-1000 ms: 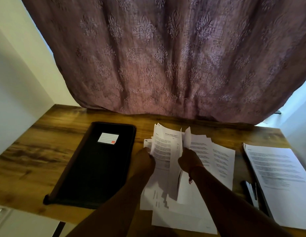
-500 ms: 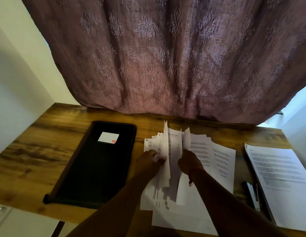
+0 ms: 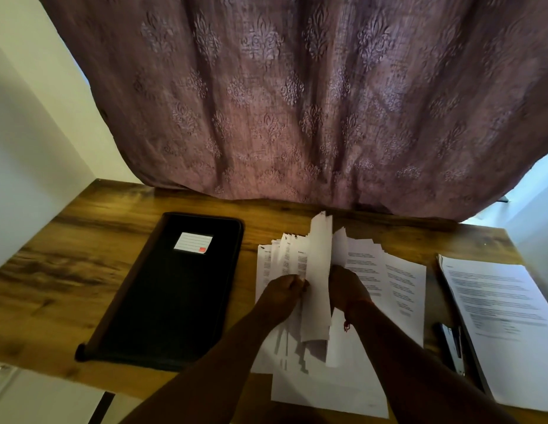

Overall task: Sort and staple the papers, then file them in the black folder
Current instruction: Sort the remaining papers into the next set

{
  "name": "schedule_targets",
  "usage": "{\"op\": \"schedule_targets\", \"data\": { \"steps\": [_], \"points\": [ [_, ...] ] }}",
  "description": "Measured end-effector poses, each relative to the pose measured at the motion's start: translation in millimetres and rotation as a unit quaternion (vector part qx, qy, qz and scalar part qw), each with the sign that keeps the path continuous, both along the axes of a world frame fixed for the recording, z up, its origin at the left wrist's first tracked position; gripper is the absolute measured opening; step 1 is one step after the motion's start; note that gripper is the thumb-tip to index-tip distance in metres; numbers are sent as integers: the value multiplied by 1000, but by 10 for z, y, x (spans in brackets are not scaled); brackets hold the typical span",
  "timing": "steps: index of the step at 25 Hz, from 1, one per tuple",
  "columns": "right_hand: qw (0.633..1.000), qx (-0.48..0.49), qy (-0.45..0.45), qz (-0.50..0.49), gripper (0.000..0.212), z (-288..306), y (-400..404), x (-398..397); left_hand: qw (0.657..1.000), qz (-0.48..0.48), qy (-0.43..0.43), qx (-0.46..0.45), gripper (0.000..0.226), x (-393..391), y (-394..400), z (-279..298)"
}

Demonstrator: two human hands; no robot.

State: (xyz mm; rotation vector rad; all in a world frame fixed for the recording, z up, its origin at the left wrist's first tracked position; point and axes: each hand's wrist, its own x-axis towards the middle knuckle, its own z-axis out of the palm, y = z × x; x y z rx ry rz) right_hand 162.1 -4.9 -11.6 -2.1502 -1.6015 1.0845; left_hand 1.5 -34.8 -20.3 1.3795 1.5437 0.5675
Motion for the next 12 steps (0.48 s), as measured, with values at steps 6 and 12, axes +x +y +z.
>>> {"op": "schedule_targets", "data": {
  "steps": [6, 12],
  "points": [
    [999, -8, 34, -6, 31, -226, 35, 104, 969, -89, 228, 33, 53, 56, 27, -146],
    [996, -25, 77, -42, 30, -74, -3, 102, 948, -101, 293, 68, 74, 170, 20, -119]
  ]
}}
